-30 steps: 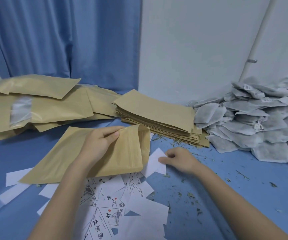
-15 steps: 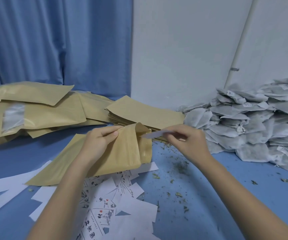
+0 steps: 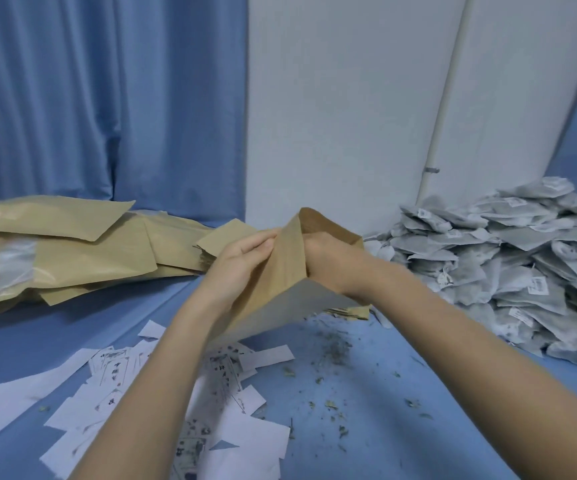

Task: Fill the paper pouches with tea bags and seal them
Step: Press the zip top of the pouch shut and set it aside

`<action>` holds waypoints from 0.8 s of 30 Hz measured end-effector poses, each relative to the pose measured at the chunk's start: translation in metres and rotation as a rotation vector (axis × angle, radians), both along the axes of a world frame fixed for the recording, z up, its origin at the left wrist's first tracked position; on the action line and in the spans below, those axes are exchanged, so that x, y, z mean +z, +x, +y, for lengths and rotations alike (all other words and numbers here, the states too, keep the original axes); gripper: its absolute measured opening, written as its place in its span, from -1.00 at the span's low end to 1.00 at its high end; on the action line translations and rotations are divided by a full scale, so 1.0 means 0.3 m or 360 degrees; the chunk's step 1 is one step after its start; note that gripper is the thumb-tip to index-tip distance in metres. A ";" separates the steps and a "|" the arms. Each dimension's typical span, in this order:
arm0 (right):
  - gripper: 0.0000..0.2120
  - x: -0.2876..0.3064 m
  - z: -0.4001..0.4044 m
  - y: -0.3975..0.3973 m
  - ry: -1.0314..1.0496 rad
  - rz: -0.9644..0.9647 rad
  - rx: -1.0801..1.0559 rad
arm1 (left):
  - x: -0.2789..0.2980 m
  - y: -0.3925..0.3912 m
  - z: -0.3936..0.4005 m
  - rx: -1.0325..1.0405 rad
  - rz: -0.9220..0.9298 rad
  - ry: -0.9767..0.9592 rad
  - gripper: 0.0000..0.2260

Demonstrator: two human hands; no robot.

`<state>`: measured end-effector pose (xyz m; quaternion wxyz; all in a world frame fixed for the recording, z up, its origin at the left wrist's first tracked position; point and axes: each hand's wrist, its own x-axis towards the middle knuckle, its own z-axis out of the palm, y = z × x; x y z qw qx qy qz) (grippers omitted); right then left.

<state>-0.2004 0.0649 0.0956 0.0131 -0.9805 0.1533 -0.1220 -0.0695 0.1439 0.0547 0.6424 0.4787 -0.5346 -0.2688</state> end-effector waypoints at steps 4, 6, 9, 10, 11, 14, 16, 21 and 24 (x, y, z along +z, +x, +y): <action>-0.77 0.137 0.000 -0.053 0.0068 -0.0002 -0.0008 | 0.057 -0.023 0.016 0.0165 -0.0199 -0.0083 -0.71; -0.85 0.185 -0.016 -0.068 0.0058 0.0046 -0.0103 | 0.079 -0.031 0.046 0.0018 -0.0204 -0.0214 -0.56; -0.73 0.224 -0.040 -0.082 0.0103 0.0137 -0.0266 | 0.100 -0.072 0.069 -0.0187 -0.0444 -0.0292 -0.27; -0.70 0.231 -0.040 -0.088 0.0146 0.0136 -0.0293 | 0.101 -0.089 0.061 -0.0124 -0.0535 -0.0296 -0.24; -0.71 0.236 -0.039 -0.094 0.0173 0.0123 -0.0305 | 0.097 -0.105 0.047 -0.0002 -0.0589 -0.0314 -0.26; -0.68 0.254 -0.038 -0.120 0.0081 -0.0024 -0.0348 | 0.087 -0.143 -0.002 0.0238 -0.0485 -0.0395 -0.44; -0.68 0.272 -0.036 -0.153 0.0026 -0.0163 -0.0334 | 0.084 -0.147 -0.023 0.0238 -0.0350 -0.0388 -0.58; -0.33 0.340 -0.053 -0.293 0.0336 -0.0210 -0.0381 | 0.128 -0.115 -0.034 0.0215 -0.0281 -0.0421 -0.77; -0.41 0.356 -0.082 -0.338 0.0046 -0.0016 -0.0354 | 0.161 -0.096 -0.026 0.0055 -0.0161 -0.0334 -0.81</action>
